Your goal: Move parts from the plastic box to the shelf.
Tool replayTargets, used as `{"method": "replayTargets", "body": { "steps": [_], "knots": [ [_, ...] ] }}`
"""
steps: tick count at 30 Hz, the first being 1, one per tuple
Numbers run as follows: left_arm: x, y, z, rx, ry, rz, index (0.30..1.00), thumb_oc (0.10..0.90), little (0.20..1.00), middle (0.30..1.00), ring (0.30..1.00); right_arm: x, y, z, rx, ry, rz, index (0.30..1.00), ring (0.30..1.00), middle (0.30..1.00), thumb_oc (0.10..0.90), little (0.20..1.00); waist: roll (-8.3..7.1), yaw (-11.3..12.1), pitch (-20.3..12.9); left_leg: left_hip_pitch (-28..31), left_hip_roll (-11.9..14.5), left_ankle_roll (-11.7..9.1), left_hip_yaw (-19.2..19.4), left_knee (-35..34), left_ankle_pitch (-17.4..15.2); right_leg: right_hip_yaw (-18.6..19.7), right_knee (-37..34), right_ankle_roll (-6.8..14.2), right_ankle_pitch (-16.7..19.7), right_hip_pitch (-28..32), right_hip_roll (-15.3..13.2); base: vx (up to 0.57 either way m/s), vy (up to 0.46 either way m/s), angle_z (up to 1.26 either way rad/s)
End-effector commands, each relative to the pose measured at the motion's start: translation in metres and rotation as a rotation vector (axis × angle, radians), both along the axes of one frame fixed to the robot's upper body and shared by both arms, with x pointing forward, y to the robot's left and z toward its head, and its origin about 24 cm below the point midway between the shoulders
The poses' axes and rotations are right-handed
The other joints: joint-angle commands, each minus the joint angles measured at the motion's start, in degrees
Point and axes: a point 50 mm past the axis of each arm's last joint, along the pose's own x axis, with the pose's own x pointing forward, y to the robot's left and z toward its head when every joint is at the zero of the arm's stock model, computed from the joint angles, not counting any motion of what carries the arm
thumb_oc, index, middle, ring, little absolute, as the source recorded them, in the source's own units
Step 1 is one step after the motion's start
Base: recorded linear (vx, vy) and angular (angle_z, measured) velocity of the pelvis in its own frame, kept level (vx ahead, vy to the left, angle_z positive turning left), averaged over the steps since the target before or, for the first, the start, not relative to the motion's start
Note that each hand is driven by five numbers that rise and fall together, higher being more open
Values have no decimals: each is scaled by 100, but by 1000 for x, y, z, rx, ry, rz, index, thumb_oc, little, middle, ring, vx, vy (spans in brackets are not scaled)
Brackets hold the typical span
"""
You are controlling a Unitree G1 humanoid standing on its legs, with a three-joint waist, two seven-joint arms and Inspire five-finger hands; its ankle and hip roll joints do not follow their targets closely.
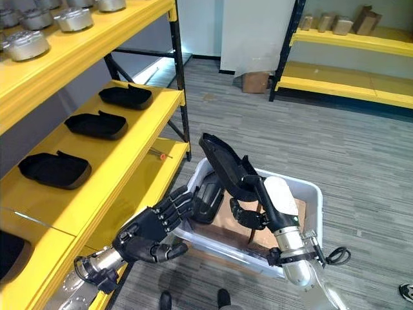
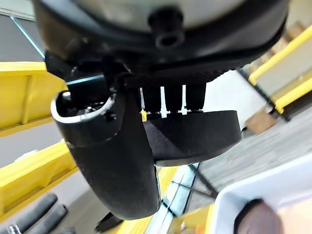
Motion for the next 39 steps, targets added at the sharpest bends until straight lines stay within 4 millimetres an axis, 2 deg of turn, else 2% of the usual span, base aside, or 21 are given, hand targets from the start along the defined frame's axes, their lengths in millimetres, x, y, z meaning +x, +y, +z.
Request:
{"method": "replayTargets", "body": {
  "steps": [1, 2, 3, 4, 6, 8, 10, 12, 17, 18, 19, 23, 25, 27, 29, 30, 33, 35, 39],
  "knots": [
    [20, 4, 50, -93, -266, -33, 1000, 900, 1000, 1000, 1000, 10, 20, 71, 98, -363, 114, 300, 300, 300, 400, 300, -383, -97, 58, 233, -680, 120, 1347, -30, -475, -317, 391, -147, -634, 326, 182, -147, -17, 45],
    [21, 4, 50, -91, -268, -35, 1000, 900, 1000, 1000, 1000, 10, 19, 71, 110, -360, 113, 300, 300, 300, 400, 300, -381, -118, 51, 189, -649, 91, 1421, -30, -433, -384, 373, -148, -621, 326, 176, -229, 20, 113],
    [23, 1, 52, -91, -287, -46, 1000, 900, 1000, 1000, 1000, 13, 15, 70, 143, -350, 99, 300, 300, 300, 400, 300, -405, -125, 76, 84, -439, -5, 1673, 73, -322, -566, 435, -183, -672, 334, 116, -103, 34, 187],
    [23, 1, 52, -91, -288, -46, 1000, 900, 1000, 1000, 1000, 13, 15, 70, 144, -350, 99, 300, 300, 300, 400, 300, -407, -135, 80, 79, -441, -8, 1662, 84, -327, -578, 446, -185, -682, 334, 113, -123, 95, 220],
    [25, -3, 56, -100, -311, -39, 1000, 900, 1000, 1000, 1000, 16, 16, 69, 145, -352, 101, 300, 300, 300, 400, 300, -424, -198, 94, 134, -171, -39, 1807, 252, -352, -691, 616, -237, -725, 248, -9, -75, 140, 96],
    [26, -4, 58, -106, -318, -35, 1000, 900, 1000, 1000, 1000, 17, 17, 69, 144, -351, 105, 300, 300, 300, 400, 300, -435, -222, 90, 168, -70, -57, 1829, 295, -358, -713, 659, -253, -729, 227, -52, -47, 126, 48],
    [29, -3, 62, -112, -334, -15, 1000, 900, 1000, 1000, 1000, 17, 16, 69, 139, -349, 130, 300, 300, 300, 400, 300, -441, -277, 57, 293, 223, -138, 1819, 369, -341, -724, 743, -259, -710, 182, -182, -29, 273, 53],
    [31, -2, 64, -122, -332, -4, 1000, 900, 1000, 1000, 1000, 17, 16, 74, 125, -350, 173, 300, 300, 300, 400, 300, -398, -326, -15, 493, 379, -218, 1816, 376, -397, -719, 713, -188, -669, 195, -353, -18, 454, 52],
    [25, -5, 58, -78, -324, -37, 1000, 900, 1000, 1000, 1000, 21, 20, 74, 188, -355, 154, 300, 300, 300, 400, 300, -254, -257, -118, 819, 29, -151, 1787, 26, -550, -783, 392, 166, -403, 359, -659, -33, 526, 40],
    [24, -4, 58, -73, -327, -41, 1000, 900, 1000, 1000, 1000, 19, 23, 75, 198, -360, 156, 300, 300, 300, 400, 300, -253, -235, -139, 840, -56, -99, 1806, -21, -600, -850, 331, 291, -303, 365, -767, -90, 687, 57],
    [23, -3, 59, -70, -332, -40, 1000, 900, 1000, 1000, 1000, 17, 27, 76, 198, -384, 143, 300, 300, 300, 400, 300, -280, -169, -152, 825, -264, 79, 1866, -30, -739, -978, 334, 478, -201, 349, -987, -84, 623, 48],
    [24, -3, 58, -55, -331, -52, 1000, 900, 1000, 1000, 1000, 16, 29, 77, 196, -417, 104, 300, 300, 300, 400, 300, -293, -146, -142, 818, -428, 250, 1896, -29, -834, -953, 533, 537, -186, 266, -1130, -42, 238, 36],
    [25, -4, 59, -42, -340, -55, 1000, 900, 1000, 1000, 1000, 15, 29, 77, 209, -428, 87, 300, 300, 300, 400, 300, -275, -192, -117, 821, -477, 330, 1818, -22, -867, -733, 852, 512, -273, 124, -1029, -46, 131, 19],
    [25, -5, 60, -55, -340, -67, 1000, 900, 1000, 1000, 1000, 12, 28, 77, 197, -446, 64, 300, 300, 300, 400, 300, -255, -253, -105, 814, -520, 383, 1698, -29, -882, -469, 1068, 423, -456, 55, -744, -30, 63, 50],
    [26, -5, 64, -63, -346, -78, 1000, 900, 1000, 1000, 1000, 8, 24, 79, 161, -478, 26, 300, 300, 300, 400, 300, -254, -299, -98, 784, -591, 414, 1524, -30, -892, -256, 1165, 212, -728, 70, -336, -41, 14, 63],
    [27, -7, 68, -84, -348, -82, 1000, 900, 1000, 1000, 1000, 5, 16, 81, 134, -509, -7, 300, 300, 300, 400, 300, -275, -357, -94, 738, -709, 438, 1284, -26, -863, 23, 1087, 44, -816, 60, 23, -73, -9, 72],
    [29, -8, 69, -83, -354, -72, 1000, 900, 1000, 1000, 1000, 2, 10, 82, 116, -542, -23, 300, 300, 300, 400, 300, -270, -427, -67, 665, -791, 452, 1099, 3, -855, 227, 1037, -38, -805, -5, 165, -98, -35, 62],
    [27, -7, 68, -112, -359, -59, 1000, 900, 1000, 1000, 1000, 4, 1, 88, 82, -635, -103, 300, 300, 300, 400, 300, -236, -406, -56, 642, -835, 389, 980, -30, -833, 346, 581, -41, -565, 91, 197, -88, -119, 17],
    [26, -4, 68, -93, -360, -28, 1000, 900, 1000, 1000, 1000, 2, -4, 93, 61, -709, -153, 300, 300, 300, 400, 300, -201, -404, -63, 639, -831, 363, 948, -30, -817, 403, 477, -39, -495, 120, 221, -22, -83, -2]
  ]
}}
